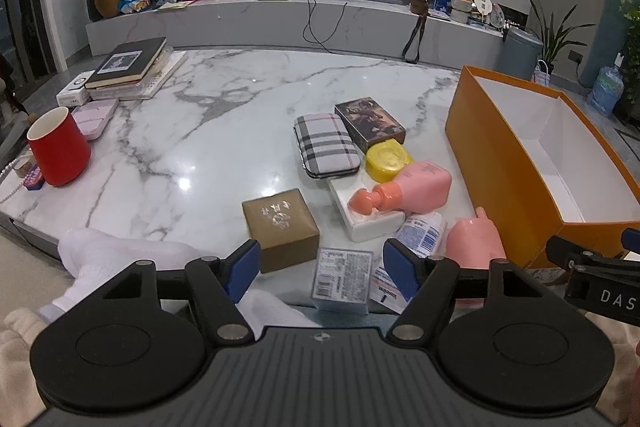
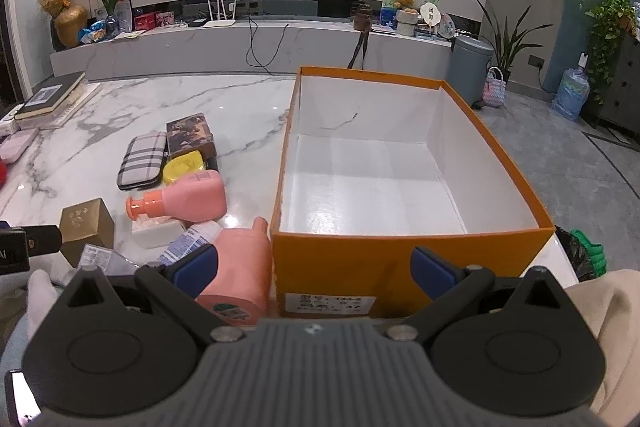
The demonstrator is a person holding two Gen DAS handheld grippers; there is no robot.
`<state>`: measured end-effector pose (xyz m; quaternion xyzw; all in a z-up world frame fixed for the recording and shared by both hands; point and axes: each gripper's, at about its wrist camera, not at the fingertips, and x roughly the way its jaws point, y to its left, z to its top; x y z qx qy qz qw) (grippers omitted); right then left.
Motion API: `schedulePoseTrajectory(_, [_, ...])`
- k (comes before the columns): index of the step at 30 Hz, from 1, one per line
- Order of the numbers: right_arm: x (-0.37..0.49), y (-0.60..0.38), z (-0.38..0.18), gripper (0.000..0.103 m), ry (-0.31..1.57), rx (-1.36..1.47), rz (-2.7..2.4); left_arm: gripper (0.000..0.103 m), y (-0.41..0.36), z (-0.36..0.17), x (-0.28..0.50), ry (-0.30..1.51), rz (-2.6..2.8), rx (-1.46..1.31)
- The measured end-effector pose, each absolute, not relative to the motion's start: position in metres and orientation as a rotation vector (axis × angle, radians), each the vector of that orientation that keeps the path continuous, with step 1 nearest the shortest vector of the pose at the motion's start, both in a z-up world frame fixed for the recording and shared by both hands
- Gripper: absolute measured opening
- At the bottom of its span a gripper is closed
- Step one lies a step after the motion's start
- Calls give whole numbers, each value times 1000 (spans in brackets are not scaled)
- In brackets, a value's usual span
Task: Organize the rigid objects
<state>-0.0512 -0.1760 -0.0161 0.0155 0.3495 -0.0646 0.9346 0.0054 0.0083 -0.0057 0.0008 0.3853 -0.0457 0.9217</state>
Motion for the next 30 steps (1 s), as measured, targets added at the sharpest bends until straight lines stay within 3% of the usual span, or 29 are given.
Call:
schedulePoseTrajectory(3, [-49,-171,-13,89,711,17,-99,76,14,-3,8,797,-109,-22])
schedulePoseTrajectory(15, [-28,-142,3,80,675,-67,136,60,25,7,24,827,-166,-31])
schedulePoseTrajectory(18, [-15,-136,2,76,698,-65,188,60,31,5,34,860,-171,-35])
schedulePoseTrajectory(22, [6,-124,-1,58,750,-77,247,59,39,-2,54,925,-213,-45])
schedulePoseTrajectory(30, [22,-92,-24,57,872,-67,380,59,54,-24,84,1020,-170,-55])
